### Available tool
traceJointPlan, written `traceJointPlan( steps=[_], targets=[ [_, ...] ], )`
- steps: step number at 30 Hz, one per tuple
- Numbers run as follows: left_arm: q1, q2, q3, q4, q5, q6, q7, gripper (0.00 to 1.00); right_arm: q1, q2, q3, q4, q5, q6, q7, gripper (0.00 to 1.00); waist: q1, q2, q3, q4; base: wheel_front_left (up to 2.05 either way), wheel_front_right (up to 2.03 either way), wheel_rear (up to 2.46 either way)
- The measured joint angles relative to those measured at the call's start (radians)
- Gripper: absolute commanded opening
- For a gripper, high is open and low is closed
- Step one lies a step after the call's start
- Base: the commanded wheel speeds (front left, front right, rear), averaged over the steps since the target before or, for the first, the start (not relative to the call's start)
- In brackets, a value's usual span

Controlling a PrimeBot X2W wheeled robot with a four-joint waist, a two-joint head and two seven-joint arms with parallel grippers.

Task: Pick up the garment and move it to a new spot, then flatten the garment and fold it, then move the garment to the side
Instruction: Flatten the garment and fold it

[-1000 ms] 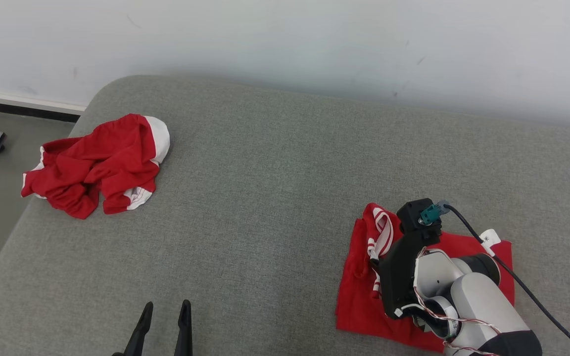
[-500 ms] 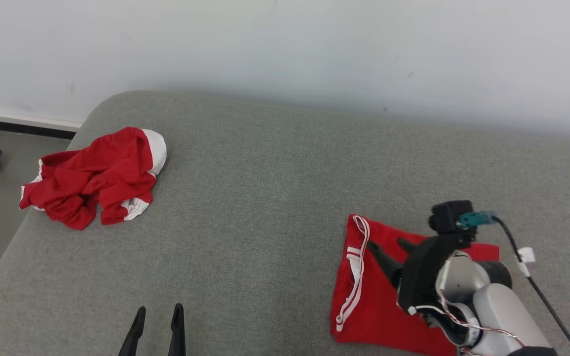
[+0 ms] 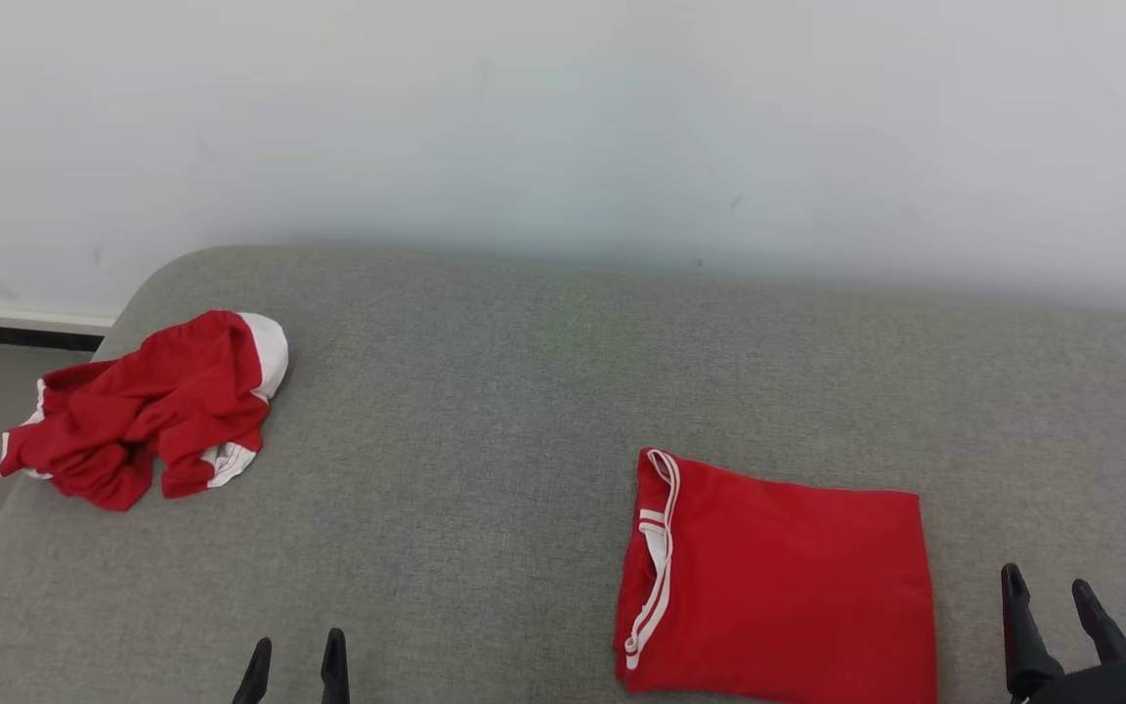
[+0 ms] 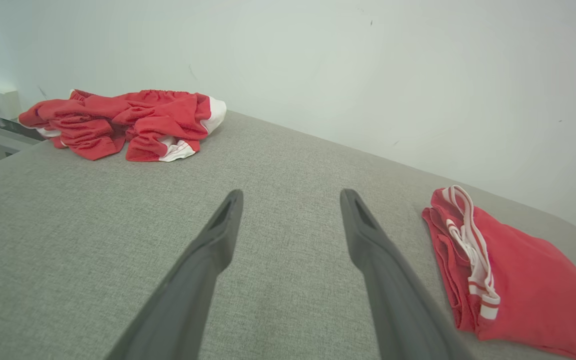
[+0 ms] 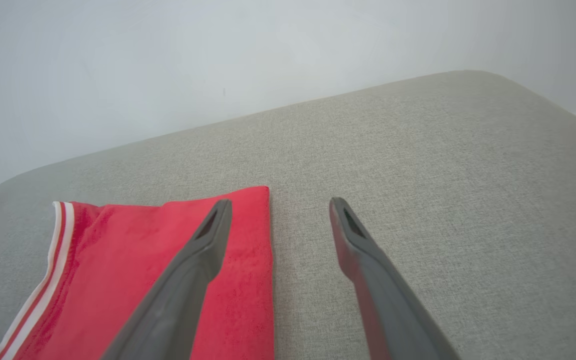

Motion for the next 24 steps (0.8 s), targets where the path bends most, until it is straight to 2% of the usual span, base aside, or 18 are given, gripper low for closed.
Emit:
traceJointPlan(
  steps=[5,11,17,24],
  targets=[
    [0.012,0.0,0.02,0.01,-0.001,0.003,0.0,1.0,0.06,0.006,0.023,0.0,-0.061,0.0,-0.132,1.0,0.0,0.0,-0.013,-0.041,0.0,0.0,0.0],
    [0.017,0.0,0.059,0.029,0.01,0.003,0.0,1.0,0.09,-0.006,0.113,0.065,-0.091,0.0,-0.257,1.0,0.0,0.0,-0.031,-0.084,0.0,0.0,0.0],
    [0.016,0.0,0.091,0.063,0.04,-0.007,0.0,1.0,0.094,-0.025,0.203,0.132,-0.111,0.0,-0.322,1.0,0.0,0.0,-0.051,-0.108,0.0,0.0,0.0],
    [0.016,0.0,0.109,0.079,0.047,-0.011,0.0,1.0,0.093,-0.012,0.193,0.169,-0.123,0.0,-0.353,1.0,-0.0001,0.0,-0.065,-0.129,0.0,0.0,0.0]
  ],
)
